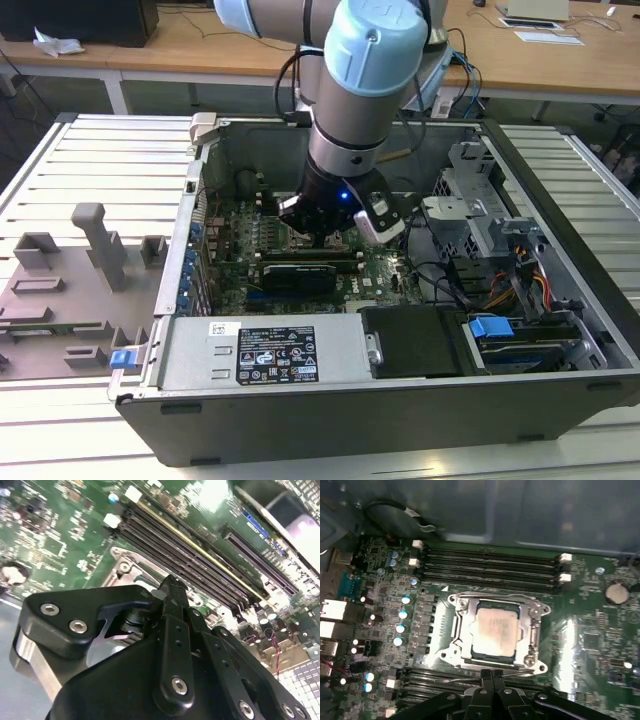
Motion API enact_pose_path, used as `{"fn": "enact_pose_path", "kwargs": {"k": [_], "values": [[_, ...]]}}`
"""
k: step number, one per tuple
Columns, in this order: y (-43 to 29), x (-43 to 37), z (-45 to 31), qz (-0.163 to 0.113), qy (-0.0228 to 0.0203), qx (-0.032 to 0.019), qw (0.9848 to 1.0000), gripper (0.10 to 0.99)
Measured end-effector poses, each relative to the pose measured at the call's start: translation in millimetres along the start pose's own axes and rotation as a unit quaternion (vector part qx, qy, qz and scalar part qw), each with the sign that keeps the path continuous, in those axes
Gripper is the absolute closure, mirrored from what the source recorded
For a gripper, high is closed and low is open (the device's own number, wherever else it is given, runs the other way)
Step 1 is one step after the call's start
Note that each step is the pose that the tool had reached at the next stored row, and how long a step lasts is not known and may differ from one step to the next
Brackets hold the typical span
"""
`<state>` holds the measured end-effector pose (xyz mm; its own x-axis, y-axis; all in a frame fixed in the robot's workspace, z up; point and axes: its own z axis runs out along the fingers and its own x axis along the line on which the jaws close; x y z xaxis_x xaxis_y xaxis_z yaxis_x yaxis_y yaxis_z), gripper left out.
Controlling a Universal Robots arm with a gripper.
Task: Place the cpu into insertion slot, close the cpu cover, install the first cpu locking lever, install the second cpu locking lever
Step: 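Install the second cpu locking lever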
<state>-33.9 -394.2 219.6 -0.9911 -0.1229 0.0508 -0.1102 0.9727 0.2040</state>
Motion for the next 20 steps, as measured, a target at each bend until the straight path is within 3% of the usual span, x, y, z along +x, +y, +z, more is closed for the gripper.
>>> {"fn": "enact_pose_path", "kwargs": {"k": [7,10,15,20], "values": [[-0.8,17.9,16.7,-0.001,0.0001,-0.0005,1.0000,0.980],[-0.4,23.1,18.1,-0.001,0.0000,-0.0011,1.0000,0.980],[1.3,39.7,19.8,-0.001,-0.0005,-0.0064,1.0000,0.980],[1.9,44.8,20.2,-0.003,-0.0011,-0.0129,0.9999,0.980]]}}
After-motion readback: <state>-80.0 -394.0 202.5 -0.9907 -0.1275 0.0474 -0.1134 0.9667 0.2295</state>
